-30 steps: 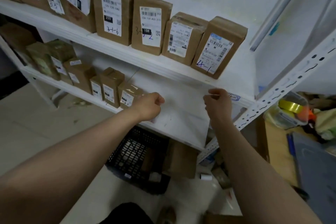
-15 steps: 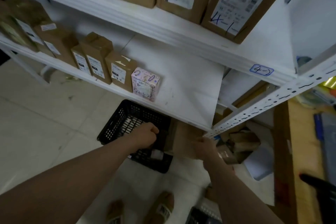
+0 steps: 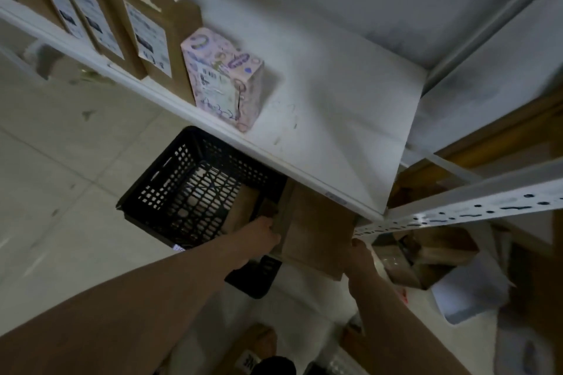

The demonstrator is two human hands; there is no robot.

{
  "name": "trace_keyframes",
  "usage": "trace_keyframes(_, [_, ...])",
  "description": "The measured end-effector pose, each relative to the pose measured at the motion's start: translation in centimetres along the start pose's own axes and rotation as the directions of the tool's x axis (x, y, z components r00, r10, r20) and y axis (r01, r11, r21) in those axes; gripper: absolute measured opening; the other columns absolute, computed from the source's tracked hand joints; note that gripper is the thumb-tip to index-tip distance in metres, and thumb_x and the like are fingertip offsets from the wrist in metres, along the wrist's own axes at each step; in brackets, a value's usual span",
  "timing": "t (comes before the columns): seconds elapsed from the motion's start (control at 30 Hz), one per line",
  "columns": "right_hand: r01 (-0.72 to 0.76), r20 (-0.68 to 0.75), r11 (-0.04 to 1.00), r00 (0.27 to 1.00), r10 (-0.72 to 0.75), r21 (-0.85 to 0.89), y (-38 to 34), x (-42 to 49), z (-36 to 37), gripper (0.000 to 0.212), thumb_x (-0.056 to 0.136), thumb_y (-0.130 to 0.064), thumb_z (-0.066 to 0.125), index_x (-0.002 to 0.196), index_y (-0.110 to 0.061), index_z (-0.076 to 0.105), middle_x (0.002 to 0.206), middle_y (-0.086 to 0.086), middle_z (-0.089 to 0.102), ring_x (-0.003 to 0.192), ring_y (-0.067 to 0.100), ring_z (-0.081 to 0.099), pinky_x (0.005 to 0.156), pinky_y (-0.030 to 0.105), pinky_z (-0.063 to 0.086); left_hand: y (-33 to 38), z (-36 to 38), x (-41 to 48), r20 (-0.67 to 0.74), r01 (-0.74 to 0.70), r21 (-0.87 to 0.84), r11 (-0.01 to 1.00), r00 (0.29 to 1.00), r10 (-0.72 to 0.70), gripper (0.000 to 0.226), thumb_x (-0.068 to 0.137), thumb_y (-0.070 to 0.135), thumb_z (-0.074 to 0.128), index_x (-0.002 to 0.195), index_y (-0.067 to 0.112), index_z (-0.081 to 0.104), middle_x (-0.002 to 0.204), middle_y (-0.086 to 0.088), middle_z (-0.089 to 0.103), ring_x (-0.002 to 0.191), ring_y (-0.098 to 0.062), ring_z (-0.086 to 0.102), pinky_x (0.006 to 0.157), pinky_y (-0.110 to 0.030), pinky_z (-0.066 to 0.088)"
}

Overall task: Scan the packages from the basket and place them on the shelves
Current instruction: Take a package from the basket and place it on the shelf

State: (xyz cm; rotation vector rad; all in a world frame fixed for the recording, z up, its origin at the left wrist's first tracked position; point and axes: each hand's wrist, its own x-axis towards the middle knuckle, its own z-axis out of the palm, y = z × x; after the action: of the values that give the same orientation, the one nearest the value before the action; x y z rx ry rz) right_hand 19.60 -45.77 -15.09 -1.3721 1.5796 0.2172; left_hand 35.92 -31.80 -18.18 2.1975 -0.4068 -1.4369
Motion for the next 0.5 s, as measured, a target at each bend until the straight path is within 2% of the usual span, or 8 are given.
trace_keyframes(0.07, [-0.026,-0.014,1.0,1.0,0.026,0.011,0.6,2.2,0.7,0.028,0.099,-0.012,0.056,0.126,-0.005,0.051,0.094,0.004,0.052,0.093,0.025,0.051,0.089,0.044,0.049,-0.2,1.4,1.8,0.081,0.004,-0.075,0.997,0.997,0.002,0.011,0.105,0.018,0.051,0.096,0.02,0.058,0.101,0.0,0.058,0.106,-0.018,0.055,0.082,-0.004,0.043])
trace_keyframes(0.1, [-0.054,-0.011,0.998,0.998,0.055,0.042,0.9,3.0,1.1,0.039,0.1,-0.011,0.055,0.137,-0.004,0.046,0.103,0.007,0.052,0.097,0.027,0.05,0.088,0.041,0.047,-0.2,2.2,2.5,0.127,0.008,-0.151,0.988,0.992,0.012,0.017,0.104,0.019,0.054,0.087,0.024,0.054,0.093,0.006,0.054,0.095,-0.011,0.055,0.074,-0.002,0.044])
trace_keyframes(0.17, [-0.105,0.011,0.988,0.994,0.104,0.113,1.7,4.5,2.0,0.044,0.101,-0.011,0.052,0.144,-0.006,0.042,0.115,0.012,0.052,0.103,0.03,0.052,0.087,0.038,0.043,-0.9,3.0,3.5,0.158,0.053,-0.281,0.958,0.987,-0.008,0.002,0.099,0.024,0.064,0.098,0.024,0.062,0.1,0.005,0.06,0.091,-0.01,0.058,0.078,-0.014,0.054])
trace_keyframes(0.2, [-0.12,0.016,0.983,0.993,0.119,0.138,2.1,5.1,2.4,0.041,0.101,-0.012,0.053,0.14,-0.007,0.044,0.116,0.012,0.054,0.102,0.03,0.054,0.089,0.039,0.044,-1.5,3.4,4.1,0.171,0.071,-0.319,0.945,0.985,-0.016,0.012,0.095,0.026,0.069,0.106,0.023,0.064,0.107,0.001,0.063,0.095,-0.014,0.06,0.08,-0.02,0.056])
trace_keyframes(0.3, [-0.163,-0.006,0.974,0.986,0.166,0.16,3.8,7.3,3.2,0.059,0.094,-0.024,0.057,0.148,-0.007,0.04,0.138,0.015,0.052,0.119,0.035,0.053,0.106,0.047,0.044,-2.7,3.7,4.5,0.258,0.135,-0.4,0.907,0.966,-0.03,0.085,0.073,0.042,0.081,0.146,0.018,0.044,0.141,-0.006,0.054,0.123,-0.024,0.055,0.106,-0.032,0.047])
trace_keyframes(0.37, [-0.194,0.009,0.971,0.981,0.195,0.139,4.6,7.4,3.4,0.058,0.094,-0.031,0.053,0.148,-0.009,0.044,0.138,0.015,0.052,0.122,0.036,0.051,0.11,0.051,0.042,-3.5,3.4,3.8,0.283,0.147,-0.431,0.89,0.959,-0.022,0.118,0.054,0.051,0.083,0.155,0.016,0.033,0.149,-0.006,0.048,0.13,-0.025,0.051,0.114,-0.039,0.041])
trace_keyframes(0.43, [-0.222,0.027,0.967,0.975,0.221,0.127,3.6,4.2,3.4,0.049,0.098,-0.03,0.049,0.142,-0.009,0.048,0.12,0.011,0.056,0.112,0.033,0.054,0.106,0.051,0.046,-3.4,2.5,2.0,0.261,0.178,-0.419,0.89,0.963,-0.069,0.115,0.057,0.048,0.085,0.154,0.013,0.034,0.148,-0.009,0.049,0.13,-0.026,0.051,0.115,-0.041,0.04])
trace_keyframes(0.5, [-0.257,0.087,0.95,0.966,0.245,0.177,2.8,1.0,3.5,0.044,0.101,-0.026,0.049,0.142,-0.011,0.045,0.115,0.009,0.054,0.102,0.028,0.055,0.094,0.046,0.051,-3.1,1.3,0.0,0.214,0.198,-0.409,0.891,0.97,-0.117,0.096,0.079,0.033,0.081,0.155,0.007,0.029,0.151,-0.013,0.044,0.134,-0.029,0.046,0.114,-0.033,0.036])
